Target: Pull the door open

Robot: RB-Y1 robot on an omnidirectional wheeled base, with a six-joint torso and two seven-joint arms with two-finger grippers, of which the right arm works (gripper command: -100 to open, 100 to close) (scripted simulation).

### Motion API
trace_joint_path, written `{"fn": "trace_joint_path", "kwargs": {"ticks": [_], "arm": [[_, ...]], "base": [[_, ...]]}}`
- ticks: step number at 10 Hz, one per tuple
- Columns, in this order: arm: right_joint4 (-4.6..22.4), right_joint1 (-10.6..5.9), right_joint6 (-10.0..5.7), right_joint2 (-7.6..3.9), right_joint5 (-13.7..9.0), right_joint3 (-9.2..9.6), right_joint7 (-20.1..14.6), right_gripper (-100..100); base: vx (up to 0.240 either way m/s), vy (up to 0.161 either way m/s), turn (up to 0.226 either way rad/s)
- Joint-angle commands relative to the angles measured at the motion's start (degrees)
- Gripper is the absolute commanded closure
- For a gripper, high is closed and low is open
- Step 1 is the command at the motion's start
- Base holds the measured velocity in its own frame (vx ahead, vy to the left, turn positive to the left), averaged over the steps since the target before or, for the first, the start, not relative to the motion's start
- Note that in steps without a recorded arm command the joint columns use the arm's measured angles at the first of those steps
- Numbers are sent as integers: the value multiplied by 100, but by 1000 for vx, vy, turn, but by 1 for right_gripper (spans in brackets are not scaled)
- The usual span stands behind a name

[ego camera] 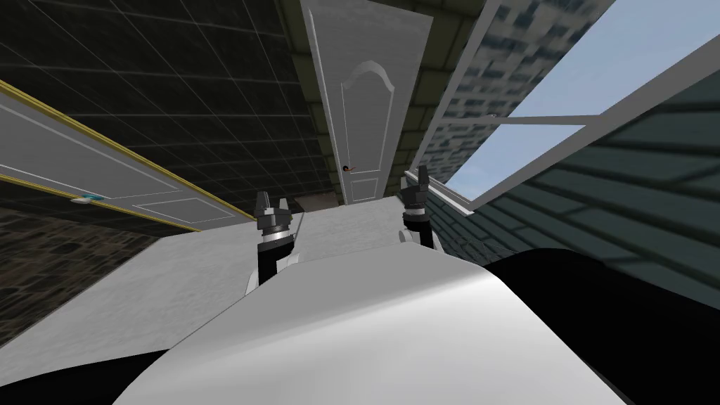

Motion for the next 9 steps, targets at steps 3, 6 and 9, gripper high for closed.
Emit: {"fn": "trace_joint_path", "kwargs": {"ticks": [3, 6, 9], "arm": [[369, -113, -56, -77, 48, -88, -81, -100], [755, -231, -115, -149, 98, -179, -166, -100], [1146, -351, -175, -217, 149, -272, -252, -100]], "base": [[111, 16, 33], [166, 64, 36], [142, 50, 43]]}}
